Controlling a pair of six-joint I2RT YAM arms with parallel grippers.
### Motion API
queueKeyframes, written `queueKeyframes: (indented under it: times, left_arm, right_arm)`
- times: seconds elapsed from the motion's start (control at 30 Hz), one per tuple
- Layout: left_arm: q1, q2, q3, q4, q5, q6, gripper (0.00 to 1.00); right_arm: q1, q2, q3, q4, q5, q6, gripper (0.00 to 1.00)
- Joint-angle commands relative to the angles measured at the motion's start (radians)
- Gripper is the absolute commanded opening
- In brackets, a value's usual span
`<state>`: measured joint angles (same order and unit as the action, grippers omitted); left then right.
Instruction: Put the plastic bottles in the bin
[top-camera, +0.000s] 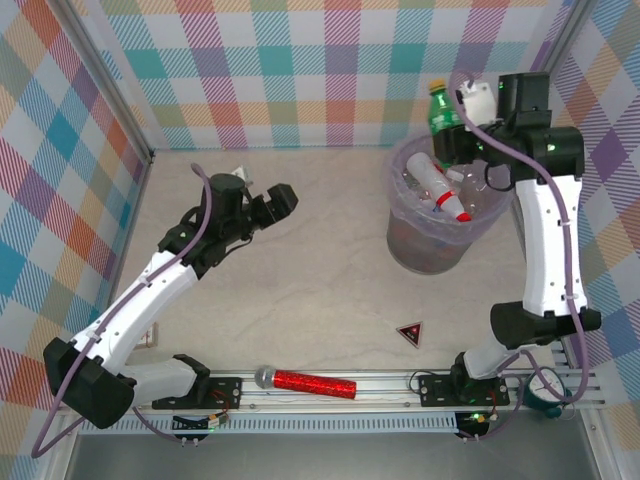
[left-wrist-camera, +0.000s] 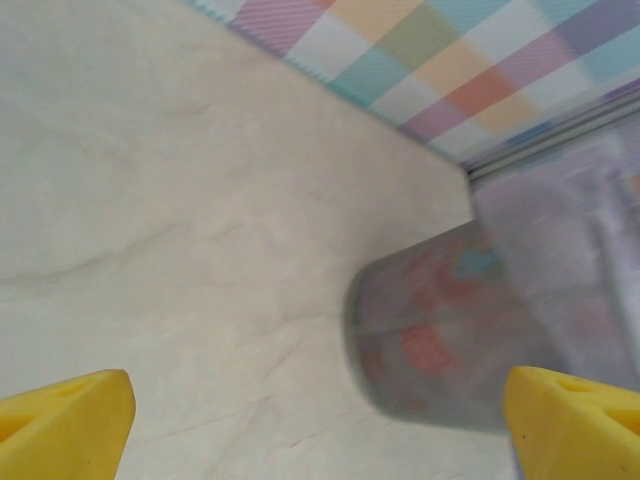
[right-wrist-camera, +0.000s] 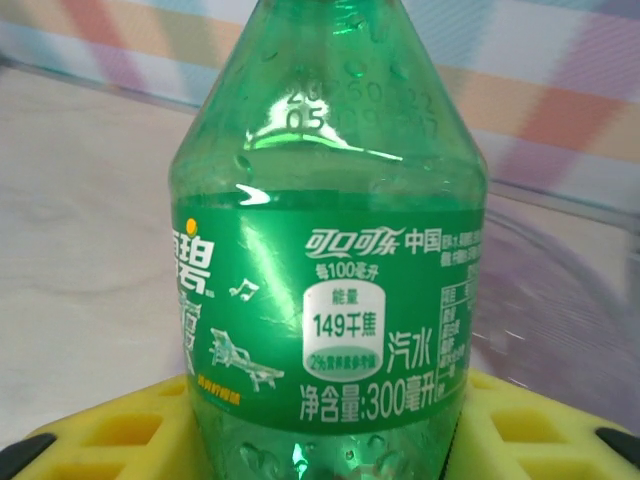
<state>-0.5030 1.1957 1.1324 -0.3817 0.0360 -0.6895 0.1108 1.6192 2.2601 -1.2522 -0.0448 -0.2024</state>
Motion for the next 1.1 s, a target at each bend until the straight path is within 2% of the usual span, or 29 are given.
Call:
queueKeyframes:
  times: [0.0, 0.17, 0.5, 0.6, 0.73, 0.8, 0.93, 1.07]
  left_arm:
    - [-0.008, -0.035, -0.047, -0.056, -0.016, 0.068, 0.93]
    - [-0.008, -0.068, -0.094, -0.054, -0.035, 0.114, 0.93]
    - [-0.006, -0.093, -0.122, -0.094, -0.054, 0.168, 0.95]
    - [-0.008, -0.083, -0.116, -0.091, -0.044, 0.178, 0.96]
    - [-0.006, -0.063, -0.102, -0.082, -0.034, 0.184, 0.97]
    - [-0.006, -0.051, -0.099, -0.074, -0.022, 0.182, 0.97]
    - [-0.008, -0.029, -0.096, -0.059, -0.001, 0.178, 0.97]
    - [-0.008, -0.04, -0.099, -0.068, -0.008, 0.178, 0.97]
  right_arm:
    - [-0.025, 0.067, 0.036, -0.123, 0.111, -0.114, 0.44]
    - [-0.079, 0.111, 0.01, -0.152, 0.131, -0.099, 0.44]
    - [-0.119, 0.097, -0.178, -0.119, 0.173, -0.055, 0.48]
    - [-0.12, 0.071, -0.187, -0.121, 0.165, -0.048, 0.63]
    - [-0.12, 0.051, -0.098, -0.179, 0.148, -0.029, 0.85]
    - [-0.119, 0.053, -0.05, -0.198, 0.161, -0.014, 0.91]
    - [-0.121, 0.091, -0.003, -0.177, 0.149, -0.01, 0.9]
    - [-0.122, 0.153, 0.03, -0.157, 0.125, 0.014, 0.79]
